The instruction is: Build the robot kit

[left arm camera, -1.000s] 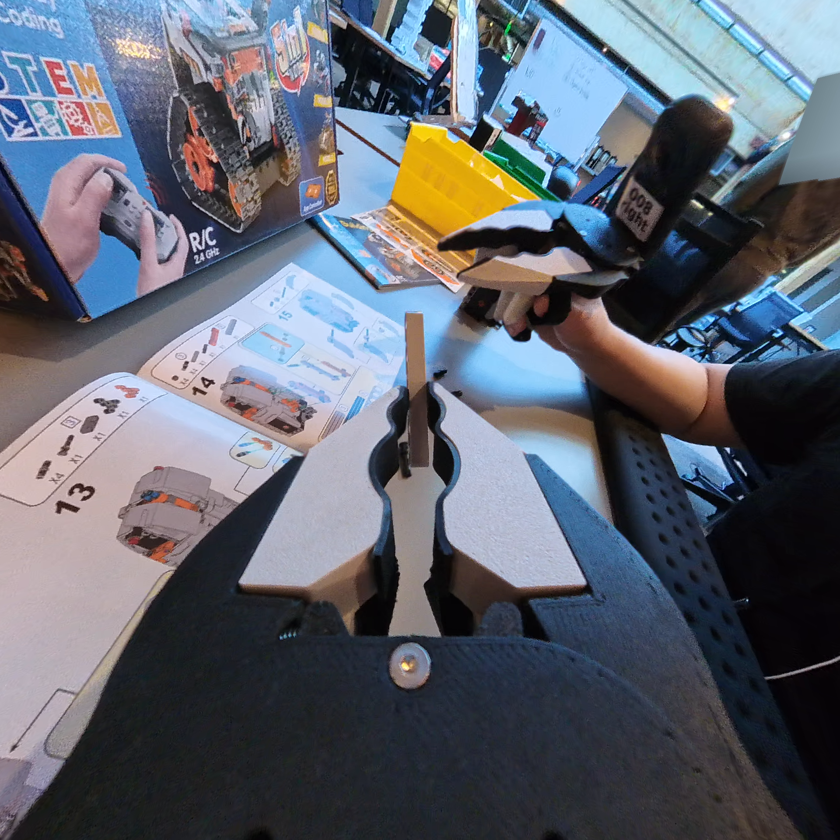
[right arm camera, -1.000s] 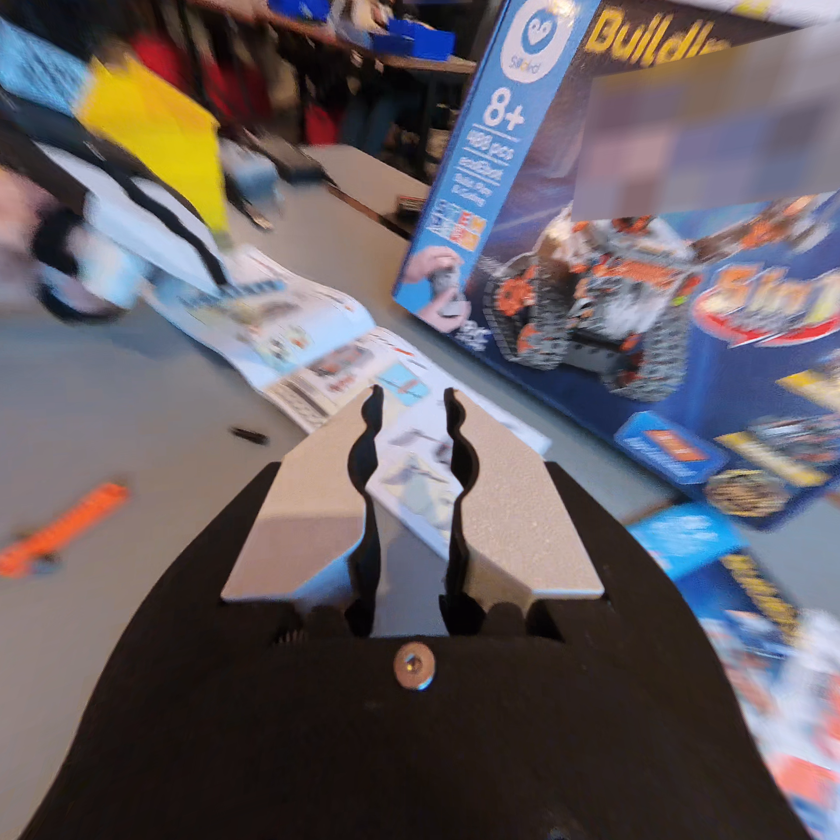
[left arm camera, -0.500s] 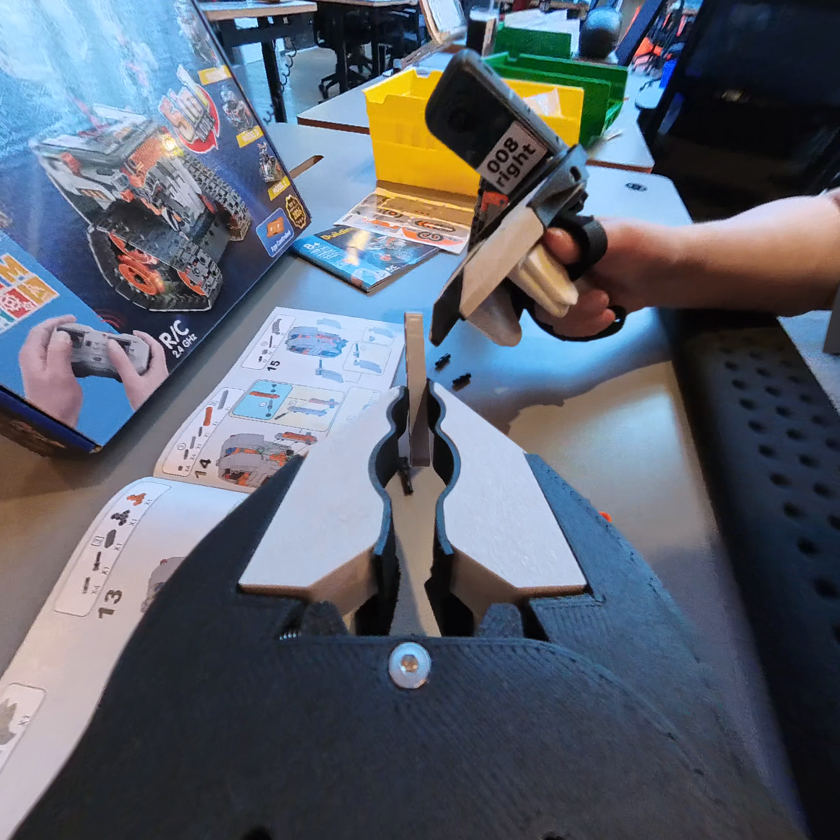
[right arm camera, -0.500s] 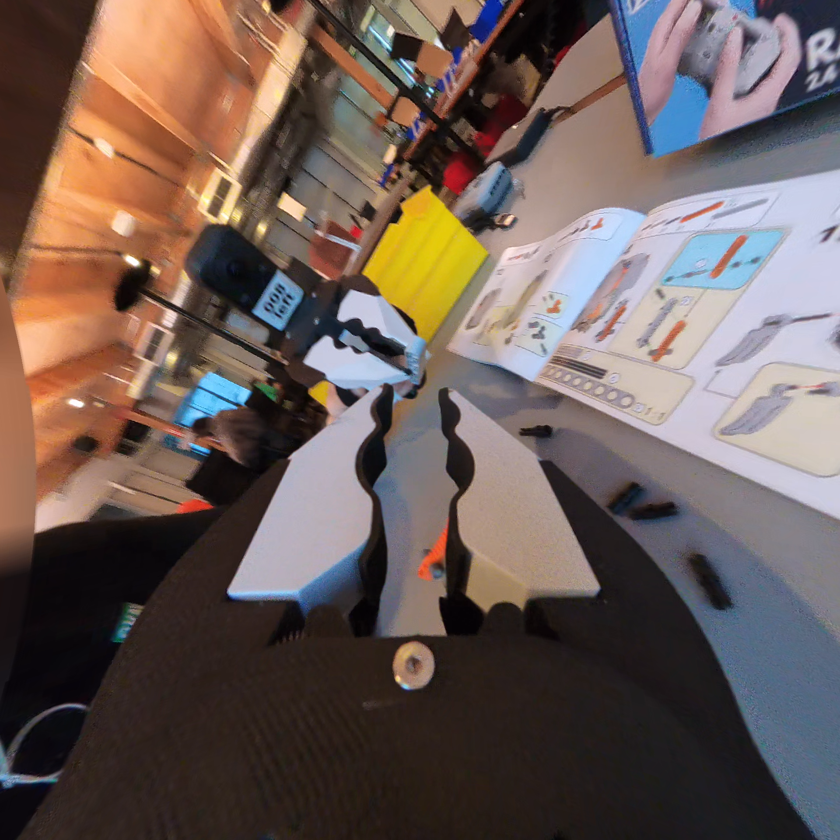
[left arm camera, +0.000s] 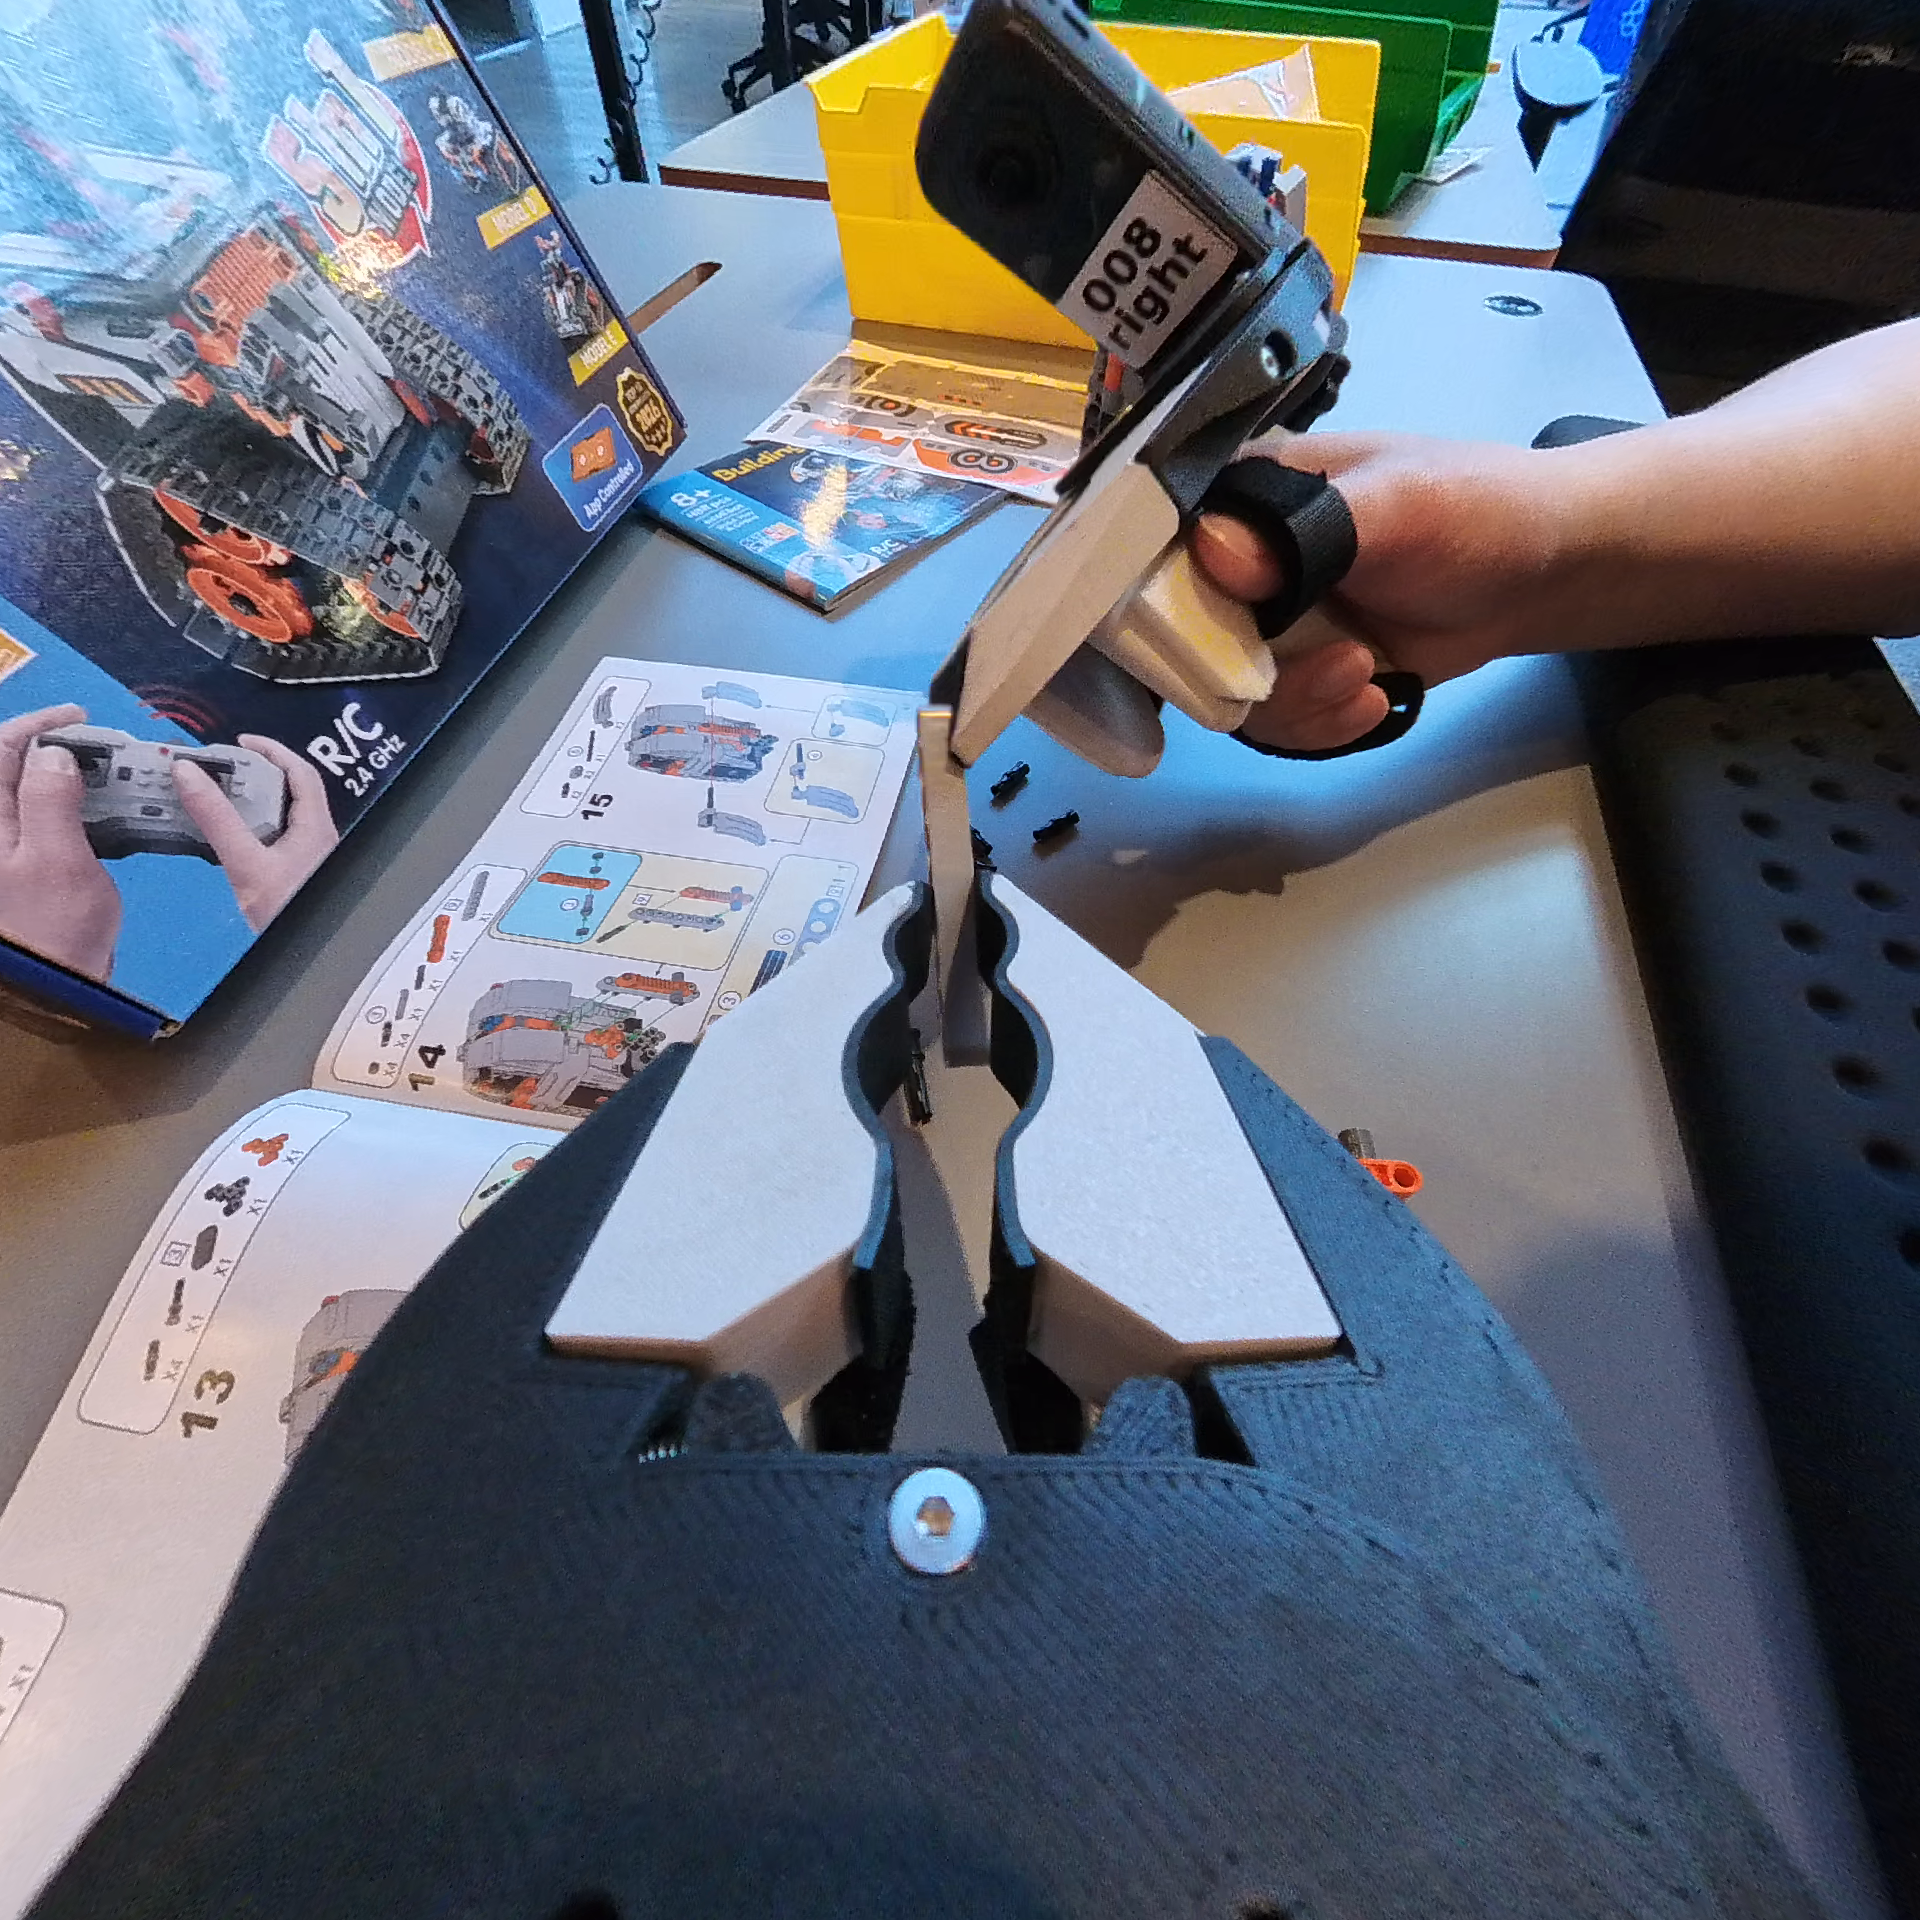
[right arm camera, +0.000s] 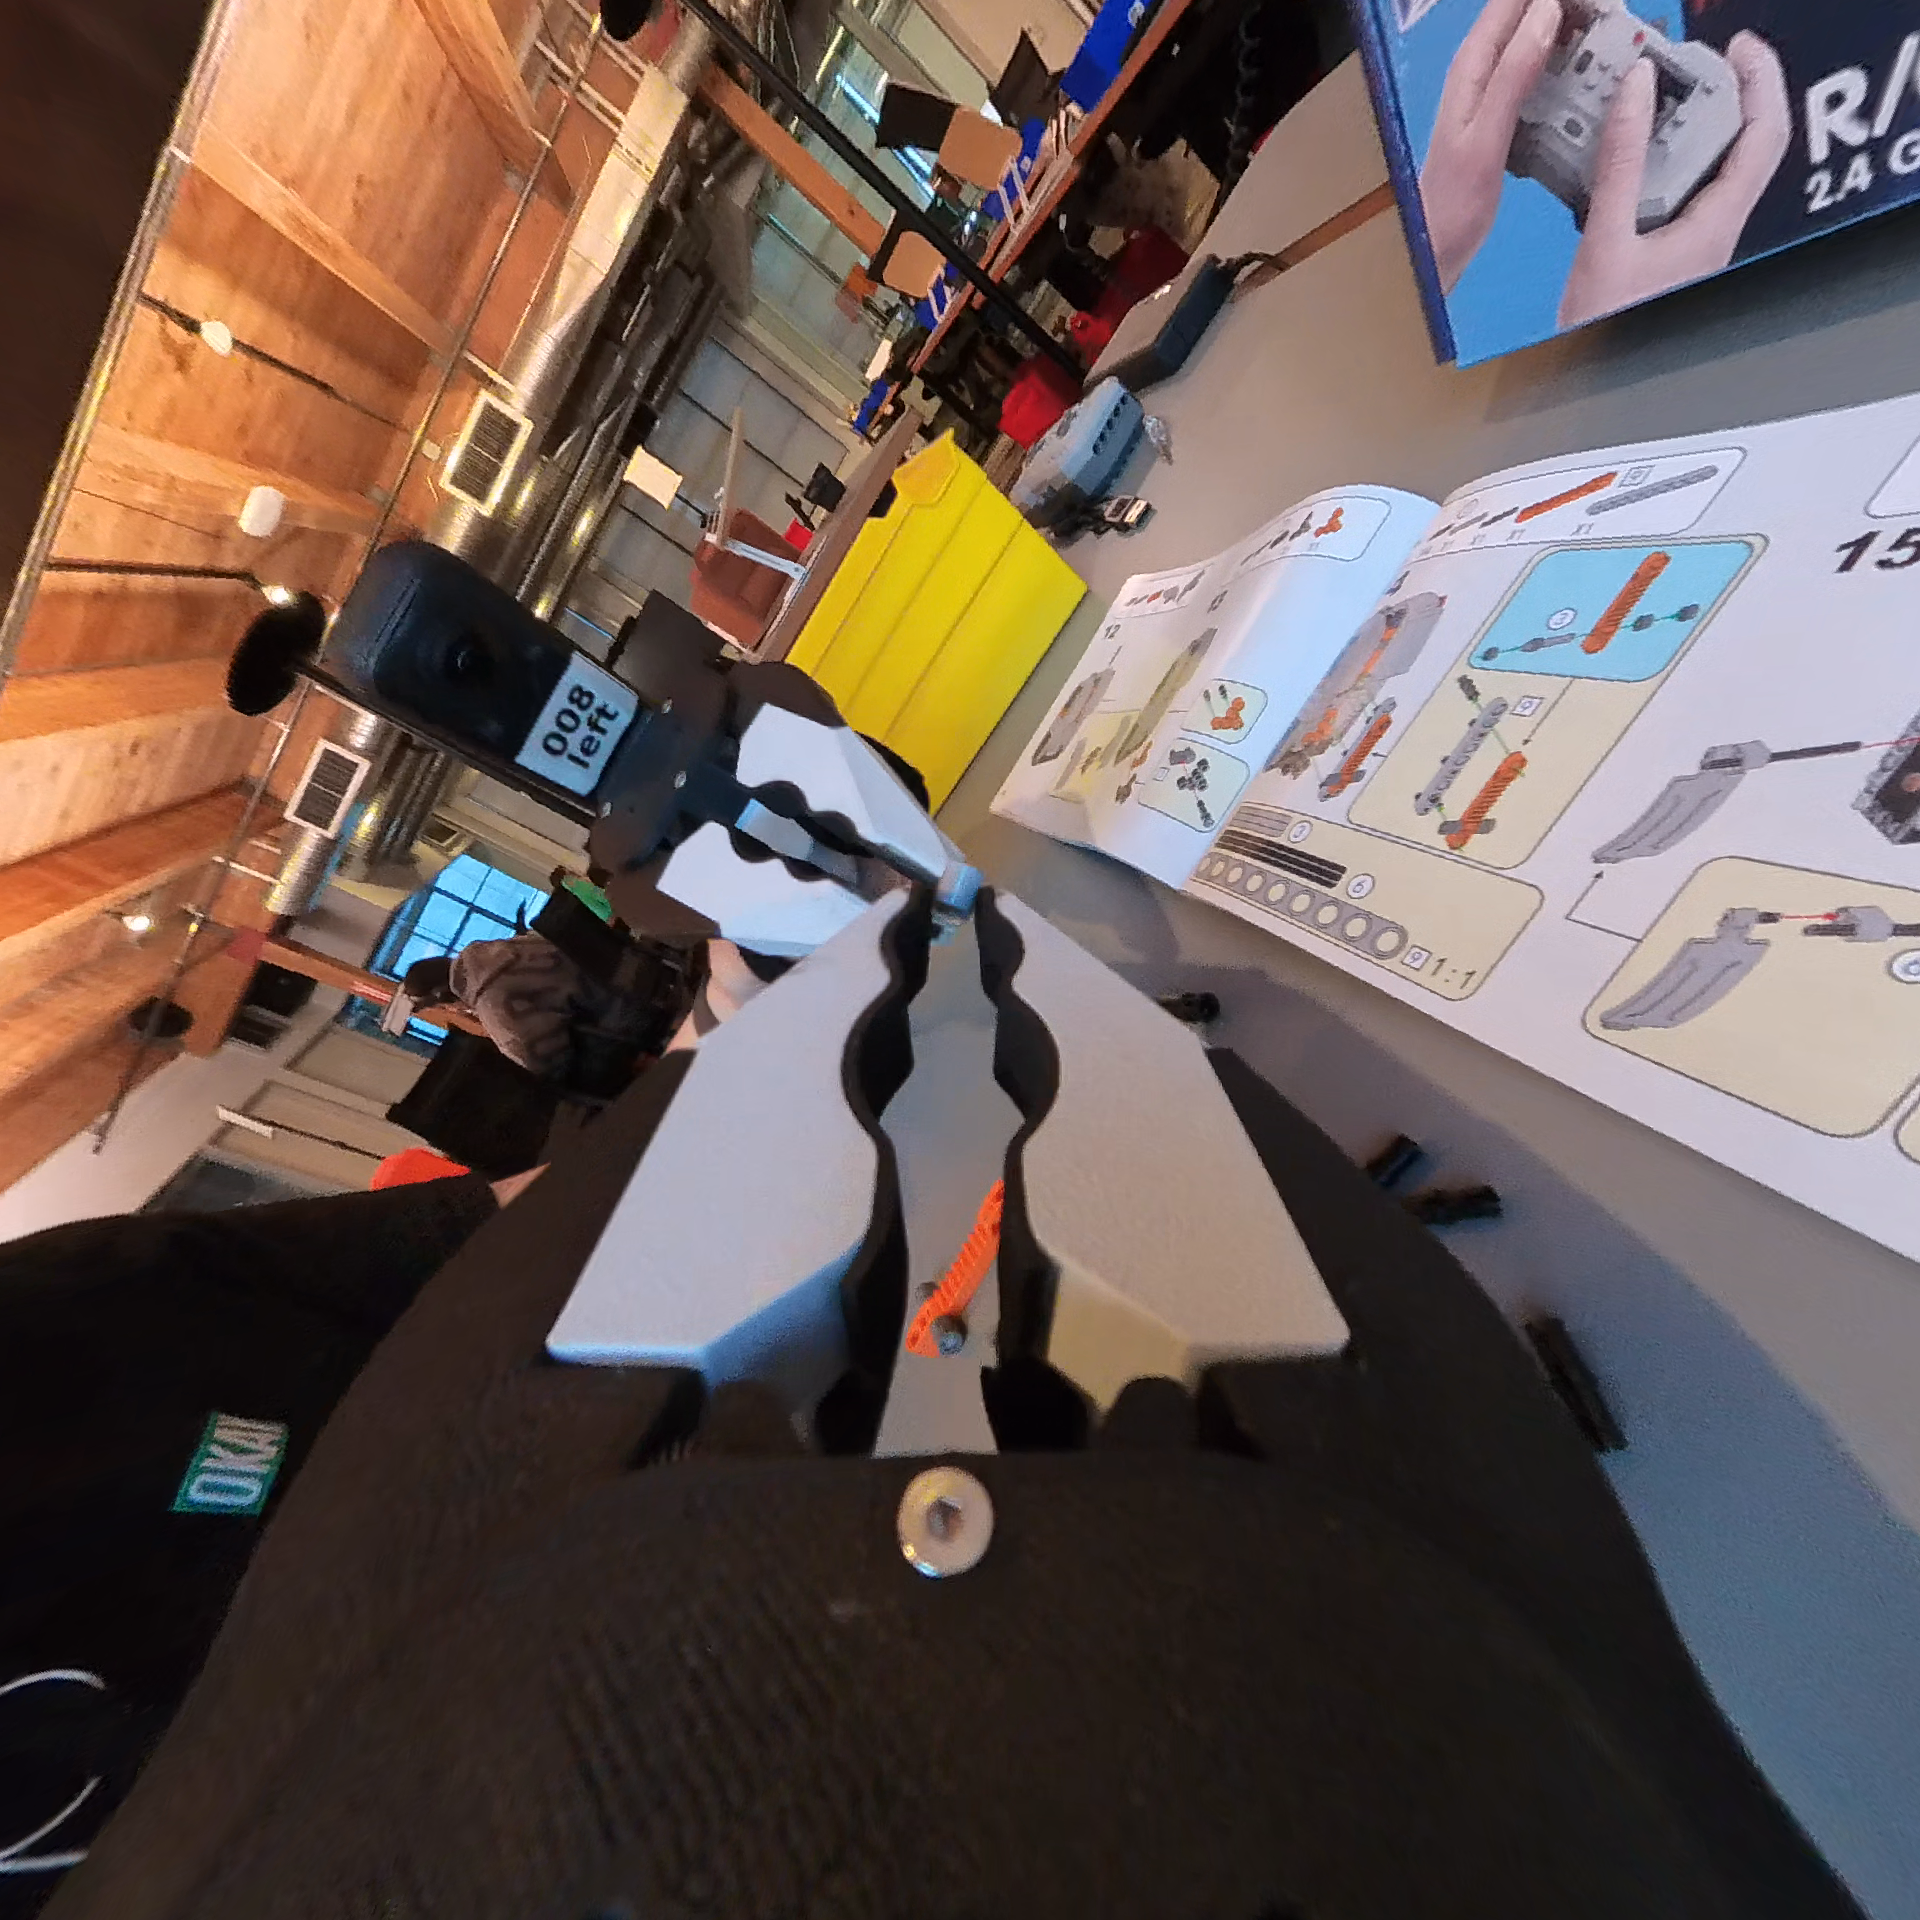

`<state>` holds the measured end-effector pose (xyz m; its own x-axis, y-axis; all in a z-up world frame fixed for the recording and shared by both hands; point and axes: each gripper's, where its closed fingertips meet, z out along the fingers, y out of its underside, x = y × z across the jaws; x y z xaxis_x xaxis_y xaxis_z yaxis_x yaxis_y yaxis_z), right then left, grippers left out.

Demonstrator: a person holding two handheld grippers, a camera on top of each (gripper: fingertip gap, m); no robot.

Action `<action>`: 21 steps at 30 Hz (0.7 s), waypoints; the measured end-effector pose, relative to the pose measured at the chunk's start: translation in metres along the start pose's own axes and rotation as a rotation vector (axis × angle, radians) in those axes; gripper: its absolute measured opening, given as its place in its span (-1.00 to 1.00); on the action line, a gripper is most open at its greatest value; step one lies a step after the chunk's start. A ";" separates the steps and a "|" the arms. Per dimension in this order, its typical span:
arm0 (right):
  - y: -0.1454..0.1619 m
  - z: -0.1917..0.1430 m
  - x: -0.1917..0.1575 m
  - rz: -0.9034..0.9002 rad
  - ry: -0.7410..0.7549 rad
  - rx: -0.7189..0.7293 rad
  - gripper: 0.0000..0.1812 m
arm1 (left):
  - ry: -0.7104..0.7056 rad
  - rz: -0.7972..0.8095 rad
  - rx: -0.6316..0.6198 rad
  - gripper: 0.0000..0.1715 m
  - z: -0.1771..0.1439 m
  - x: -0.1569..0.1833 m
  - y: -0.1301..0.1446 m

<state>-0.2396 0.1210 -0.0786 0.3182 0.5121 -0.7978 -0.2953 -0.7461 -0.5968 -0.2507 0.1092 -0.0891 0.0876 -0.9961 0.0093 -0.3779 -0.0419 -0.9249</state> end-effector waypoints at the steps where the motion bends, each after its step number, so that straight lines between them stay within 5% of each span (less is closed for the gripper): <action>1: -0.001 0.000 -0.001 -0.010 0.003 0.002 -0.94 | 0.002 0.003 -0.005 -0.95 0.001 0.001 0.001; 9: 0.005 -0.001 -0.001 -0.088 0.050 -0.059 -0.95 | 0.125 -0.064 -0.022 -0.94 0.009 0.015 0.008; 15: 0.004 -0.004 0.003 -0.115 0.122 -0.048 -0.95 | 0.148 -0.115 -0.070 -0.73 0.017 0.016 0.019; 21: 0.008 -0.003 0.006 -0.092 0.139 -0.046 -0.95 | 0.119 -0.133 -0.097 -0.91 0.021 0.014 0.022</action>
<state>-0.2375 0.1170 -0.0881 0.4648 0.5177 -0.7183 -0.2188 -0.7189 -0.6598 -0.2383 0.0962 -0.1178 0.0352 -0.9831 0.1794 -0.4575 -0.1754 -0.8717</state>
